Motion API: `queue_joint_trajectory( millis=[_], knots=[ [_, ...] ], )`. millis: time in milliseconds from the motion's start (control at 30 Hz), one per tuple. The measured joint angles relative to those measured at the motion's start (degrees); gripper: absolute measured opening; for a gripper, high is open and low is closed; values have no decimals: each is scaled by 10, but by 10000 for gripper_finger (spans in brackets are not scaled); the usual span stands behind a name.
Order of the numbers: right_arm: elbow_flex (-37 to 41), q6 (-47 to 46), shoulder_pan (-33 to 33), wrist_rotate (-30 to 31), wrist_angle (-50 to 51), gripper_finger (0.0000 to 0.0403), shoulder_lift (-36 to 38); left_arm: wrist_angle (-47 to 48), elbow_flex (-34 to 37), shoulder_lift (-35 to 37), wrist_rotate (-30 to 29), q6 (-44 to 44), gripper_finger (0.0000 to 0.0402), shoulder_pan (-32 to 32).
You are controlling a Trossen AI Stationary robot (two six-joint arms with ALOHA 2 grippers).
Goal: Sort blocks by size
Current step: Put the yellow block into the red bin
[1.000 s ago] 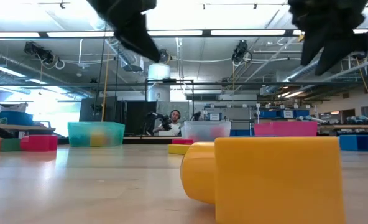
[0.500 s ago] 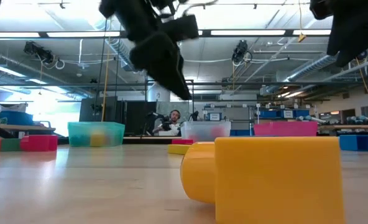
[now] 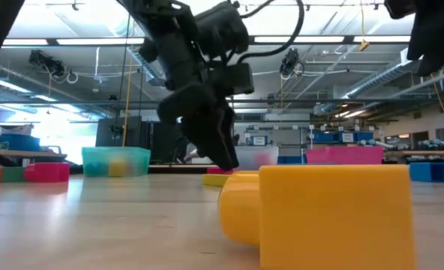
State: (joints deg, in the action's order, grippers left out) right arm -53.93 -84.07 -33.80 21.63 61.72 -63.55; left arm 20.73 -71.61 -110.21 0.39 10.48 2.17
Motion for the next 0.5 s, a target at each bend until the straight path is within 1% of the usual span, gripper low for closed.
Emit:
queue_joint_trajectory(
  millis=[100, 233, 300, 400, 500],
  knots=[
    [0, -15, 0, 5, 0, 215, 0, -6, 0, 1, 12, 22, 231, -18],
    [0, -40, 0, 19, -2, 215, 0, 5, 0, -2, 76, 47, 224, -38],
    [0, -51, 0, 24, -4, 215, 0, 14, 0, -8, 94, 65, 222, -42],
    [0, -64, 0, 26, -5, 215, 0, 33, 0, -20, 94, 112, 219, -40],
    [0, -77, 0, 31, -10, 215, 0, 42, -1, -35, 94, 137, 218, -40]
  ],
)
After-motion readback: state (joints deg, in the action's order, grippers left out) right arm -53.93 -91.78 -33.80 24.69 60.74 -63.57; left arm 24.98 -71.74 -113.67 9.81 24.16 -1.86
